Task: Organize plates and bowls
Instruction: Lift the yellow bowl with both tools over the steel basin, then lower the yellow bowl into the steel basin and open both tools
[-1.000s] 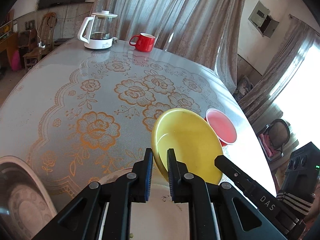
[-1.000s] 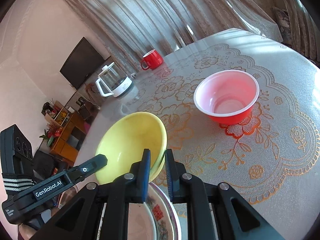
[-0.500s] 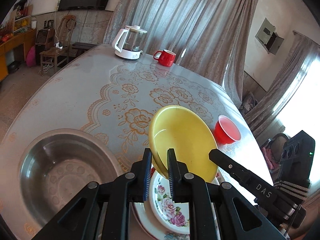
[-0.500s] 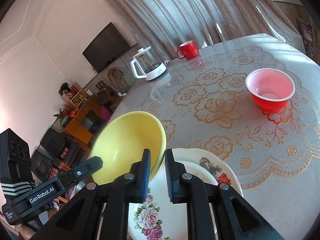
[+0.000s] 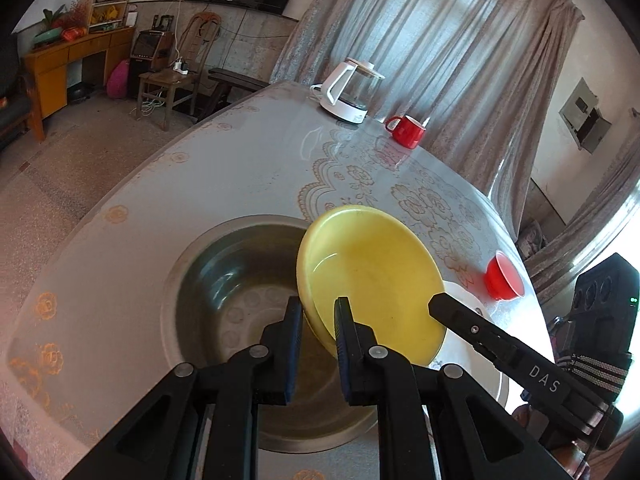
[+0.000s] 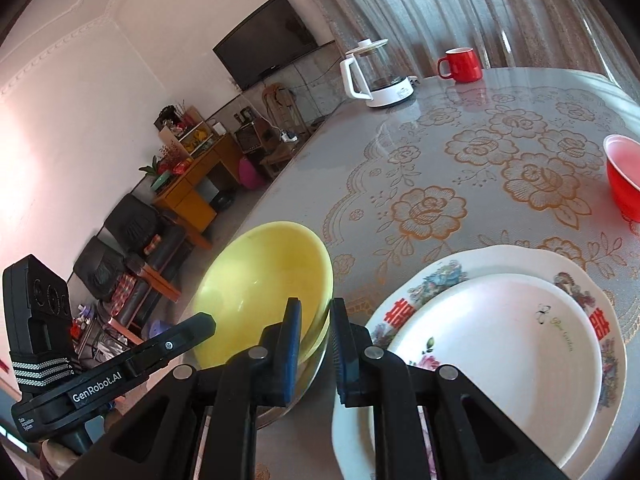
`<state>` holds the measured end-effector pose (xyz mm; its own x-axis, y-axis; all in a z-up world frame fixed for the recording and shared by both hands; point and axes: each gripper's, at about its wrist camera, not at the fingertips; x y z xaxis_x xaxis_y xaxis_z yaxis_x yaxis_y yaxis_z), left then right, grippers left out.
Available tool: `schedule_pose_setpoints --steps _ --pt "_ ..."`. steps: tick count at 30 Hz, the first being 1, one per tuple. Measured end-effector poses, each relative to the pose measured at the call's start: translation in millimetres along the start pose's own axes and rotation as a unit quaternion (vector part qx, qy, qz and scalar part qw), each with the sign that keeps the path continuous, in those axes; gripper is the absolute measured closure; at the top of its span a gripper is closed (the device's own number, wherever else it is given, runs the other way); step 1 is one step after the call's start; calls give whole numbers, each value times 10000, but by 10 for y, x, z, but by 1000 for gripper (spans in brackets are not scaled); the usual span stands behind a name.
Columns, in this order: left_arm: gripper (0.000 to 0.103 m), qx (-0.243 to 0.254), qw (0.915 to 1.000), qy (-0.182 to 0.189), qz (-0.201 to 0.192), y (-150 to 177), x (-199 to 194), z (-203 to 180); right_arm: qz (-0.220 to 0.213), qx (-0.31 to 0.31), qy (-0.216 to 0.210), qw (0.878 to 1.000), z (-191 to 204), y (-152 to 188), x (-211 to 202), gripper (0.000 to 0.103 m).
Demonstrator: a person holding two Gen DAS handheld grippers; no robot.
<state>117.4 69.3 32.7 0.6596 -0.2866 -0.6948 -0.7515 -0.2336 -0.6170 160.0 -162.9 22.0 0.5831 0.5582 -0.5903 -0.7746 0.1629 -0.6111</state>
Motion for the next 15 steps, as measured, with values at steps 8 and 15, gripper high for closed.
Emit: schedule_pose_setpoints --steps 8,15 --pt "88 -271 9992 -291 -35 101 -31 321 483 -212 -15 9986 209 144 375 89" --pt "87 -147 9983 -568 38 144 59 387 679 -389 123 9969 321 259 555 87"
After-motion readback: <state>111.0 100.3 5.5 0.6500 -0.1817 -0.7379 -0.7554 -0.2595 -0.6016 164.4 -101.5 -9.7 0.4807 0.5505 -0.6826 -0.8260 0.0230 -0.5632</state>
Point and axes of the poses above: each gripper's, at about its wrist camera, not at the fingertips, and x roughly the way its jaws point, z to its left, y to its underside, and after that the axes turned 3 degrees about x, right-handed
